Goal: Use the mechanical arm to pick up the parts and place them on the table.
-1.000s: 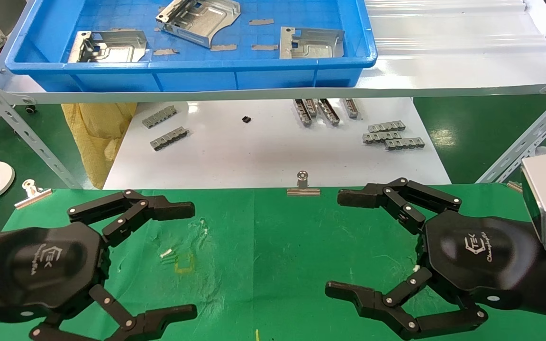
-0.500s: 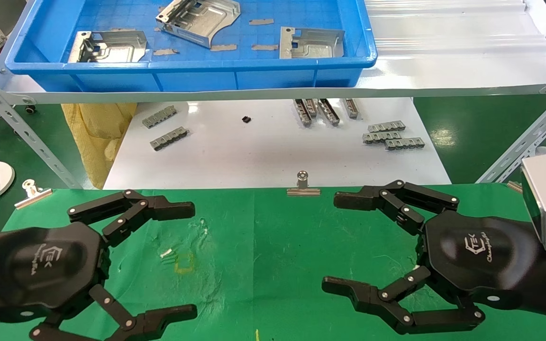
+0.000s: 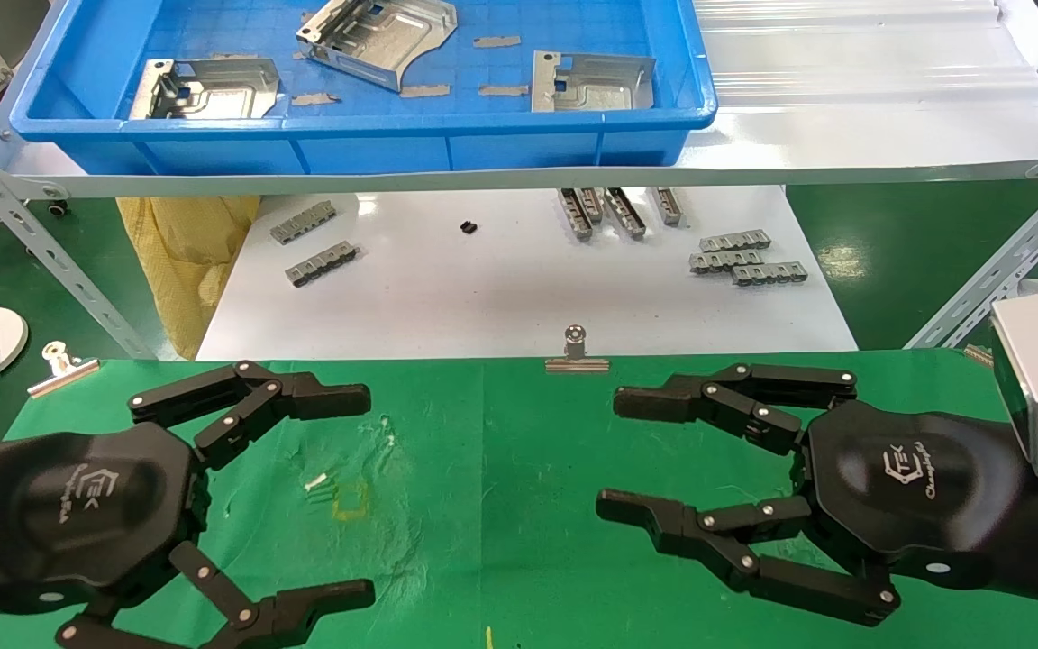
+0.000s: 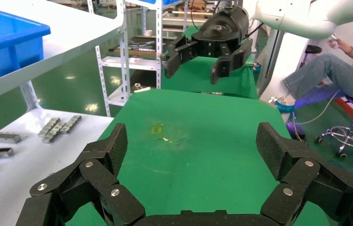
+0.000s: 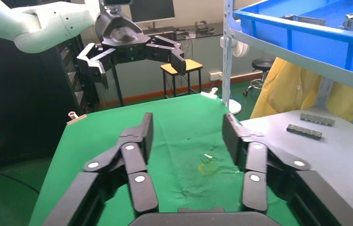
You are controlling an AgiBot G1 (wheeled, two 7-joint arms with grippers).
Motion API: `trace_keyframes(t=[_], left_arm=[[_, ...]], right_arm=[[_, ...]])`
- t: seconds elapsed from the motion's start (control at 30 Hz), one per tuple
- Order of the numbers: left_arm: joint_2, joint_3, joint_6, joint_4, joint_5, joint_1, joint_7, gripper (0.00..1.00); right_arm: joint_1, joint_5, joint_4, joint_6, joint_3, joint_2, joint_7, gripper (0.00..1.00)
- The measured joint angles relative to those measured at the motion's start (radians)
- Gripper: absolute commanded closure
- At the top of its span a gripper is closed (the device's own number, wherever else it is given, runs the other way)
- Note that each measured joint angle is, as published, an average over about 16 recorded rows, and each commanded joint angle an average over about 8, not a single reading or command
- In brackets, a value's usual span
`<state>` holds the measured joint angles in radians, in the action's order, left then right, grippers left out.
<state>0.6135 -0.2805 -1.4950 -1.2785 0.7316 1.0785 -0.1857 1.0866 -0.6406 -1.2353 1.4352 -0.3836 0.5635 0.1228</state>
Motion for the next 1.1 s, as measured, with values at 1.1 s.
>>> trace_keyframes(t=[1.1], left_arm=[[0.059,-0.025,0.058,0.072,0.080,0.157,-0.030,0.00]], right_arm=[[0.000,0.000,0.000,0.000,0.000,0.000,0.000,1.00]])
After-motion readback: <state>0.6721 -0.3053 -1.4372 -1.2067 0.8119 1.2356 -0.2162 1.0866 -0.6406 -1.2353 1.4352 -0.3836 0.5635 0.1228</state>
